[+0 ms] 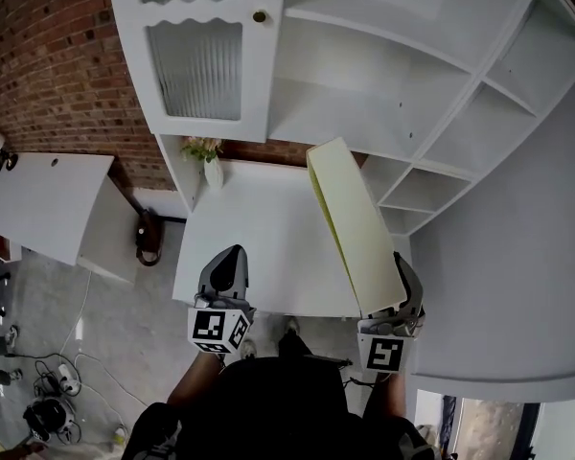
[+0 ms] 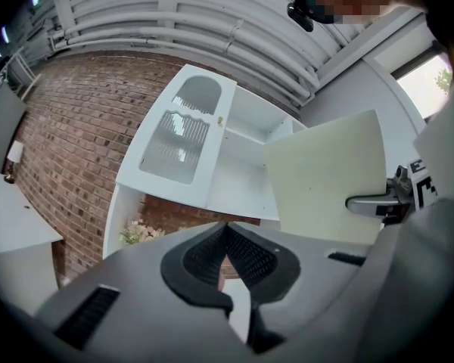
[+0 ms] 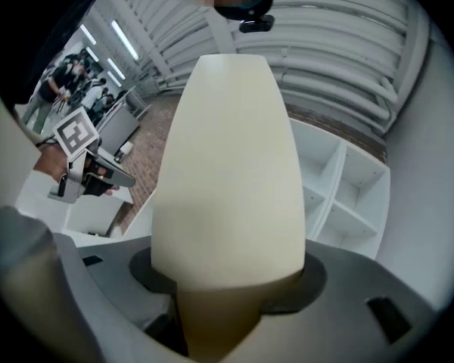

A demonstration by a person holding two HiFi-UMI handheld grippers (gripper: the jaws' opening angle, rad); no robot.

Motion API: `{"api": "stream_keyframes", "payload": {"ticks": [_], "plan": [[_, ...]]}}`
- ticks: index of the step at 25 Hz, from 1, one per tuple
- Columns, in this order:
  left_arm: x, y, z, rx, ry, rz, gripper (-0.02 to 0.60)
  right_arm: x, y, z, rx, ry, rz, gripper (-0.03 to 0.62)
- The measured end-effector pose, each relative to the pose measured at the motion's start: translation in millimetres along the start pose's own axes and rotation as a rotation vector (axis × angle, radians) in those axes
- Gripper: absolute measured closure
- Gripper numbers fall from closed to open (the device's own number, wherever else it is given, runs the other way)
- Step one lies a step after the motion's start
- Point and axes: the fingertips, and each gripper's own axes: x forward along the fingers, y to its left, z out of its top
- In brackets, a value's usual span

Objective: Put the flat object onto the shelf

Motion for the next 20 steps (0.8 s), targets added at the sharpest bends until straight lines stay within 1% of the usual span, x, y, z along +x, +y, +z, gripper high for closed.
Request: {"api": "stream_keyframes", "payload": {"ticks": [2,3,5,6,7,10,14,16,17,20], "plan": [[10,0,2,-0.007,-0.001,0.000,0.572,10,-14,13,-0.068,-0.032,-0.037,0.313],[14,0,2,-0.004,-0.001,0.001,0.572,16,-20,21,-0.128,-0.062,-0.058,0.313],[22,0,3,0.002,-0.002,0.008,0.572,29,-33,38,-0.295,-0.113,-0.097,0.313],[25,2,3,0.004,-0.003,0.013,0.572,36,-39,44,-0.370,-0.123,-0.112,0.313],[29,3,3,0.004,-0.003,0.018,0.572,44,-44,47,-0.424,-0.122,-0.123,0.313],[37,6,3,0.010,-0.005,0.031,0.572,70,-51,50,-0.544,-0.108,-0.132,0.313],[45,7,5,0.026,-0.004,0.041,0.572,111,-57,42,-0.702,-0.074,-0.150,0.313],[48,11,3,0.035,0.005,0.048,0.572,130,-58,34,-0.761,-0.043,-0.159,0.313],[50,14,1,0.036,0.009,0.055,0.572,139,-57,30,-0.775,-0.027,-0.153,0.313],[52,23,1,0.040,0.014,0.079,0.572,164,-52,18,-0.768,0.017,-0.107,0.312]]}}
